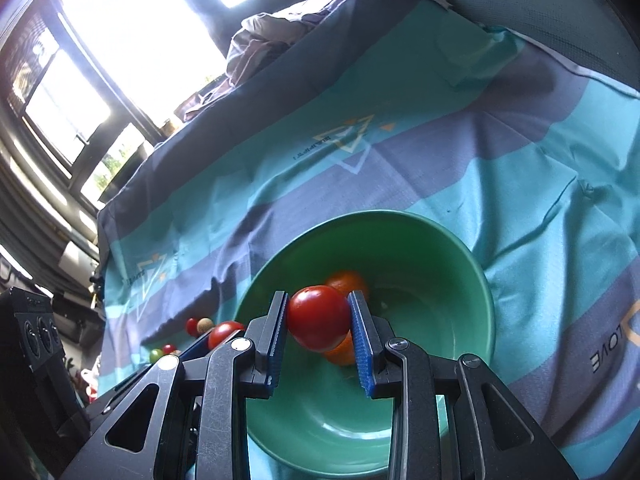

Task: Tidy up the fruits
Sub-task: 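Carry the red tomatoes to the green bowl with both grippers, then open both grippers to drop the red tomatoes into the bowl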

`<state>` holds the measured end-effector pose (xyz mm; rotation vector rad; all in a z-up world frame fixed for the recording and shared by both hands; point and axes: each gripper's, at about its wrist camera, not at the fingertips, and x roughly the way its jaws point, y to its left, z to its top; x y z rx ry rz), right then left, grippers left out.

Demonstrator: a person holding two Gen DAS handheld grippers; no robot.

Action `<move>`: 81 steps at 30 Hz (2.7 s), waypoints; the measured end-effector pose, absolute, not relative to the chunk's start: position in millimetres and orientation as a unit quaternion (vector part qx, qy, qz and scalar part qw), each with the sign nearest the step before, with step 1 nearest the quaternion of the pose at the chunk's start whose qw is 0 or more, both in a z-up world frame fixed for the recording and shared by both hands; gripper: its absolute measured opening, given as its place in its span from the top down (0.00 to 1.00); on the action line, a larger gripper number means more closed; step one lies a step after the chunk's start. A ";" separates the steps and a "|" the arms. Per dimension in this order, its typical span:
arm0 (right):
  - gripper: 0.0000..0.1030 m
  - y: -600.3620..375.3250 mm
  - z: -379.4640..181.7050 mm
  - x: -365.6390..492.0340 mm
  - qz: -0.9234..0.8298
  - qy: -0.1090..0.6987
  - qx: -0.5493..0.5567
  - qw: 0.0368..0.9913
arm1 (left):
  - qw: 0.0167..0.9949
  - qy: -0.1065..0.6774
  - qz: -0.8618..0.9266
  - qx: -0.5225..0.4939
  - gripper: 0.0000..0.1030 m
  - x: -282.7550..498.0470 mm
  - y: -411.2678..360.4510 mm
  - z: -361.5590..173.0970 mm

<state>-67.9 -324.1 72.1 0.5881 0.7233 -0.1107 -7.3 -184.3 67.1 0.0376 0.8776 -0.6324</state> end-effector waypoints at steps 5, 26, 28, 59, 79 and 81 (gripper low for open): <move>0.69 -331.5 67.6 -67.3 -0.074 0.356 0.286 0.887 | 0.851 0.426 -0.306 0.030 0.73 -5.7 -195.8 59.1; 0.68 -336.9 56.1 -59.3 -0.078 0.381 0.287 0.875 | 0.834 0.447 -0.320 0.042 0.73 -4.2 -219.7 43.2; 0.68 -337.6 54.5 -58.5 -0.077 0.383 0.288 0.874 | 0.833 0.449 -0.320 0.042 0.73 -4.5 -220.5 42.0; 0.68 -335.3 48.1 -51.5 -0.085 0.408 0.274 0.867 | 0.820 0.463 -0.333 0.044 0.73 -7.9 -227.2 33.7; 0.67 -328.3 53.1 -50.6 -0.093 0.400 0.260 0.874 | 0.834 0.444 -0.326 0.026 0.54 -9.5 -193.7 57.8; 0.64 -325.5 56.0 -51.0 -0.092 0.394 0.257 0.878 | 0.841 0.439 -0.316 0.024 0.52 -8.9 -181.0 64.2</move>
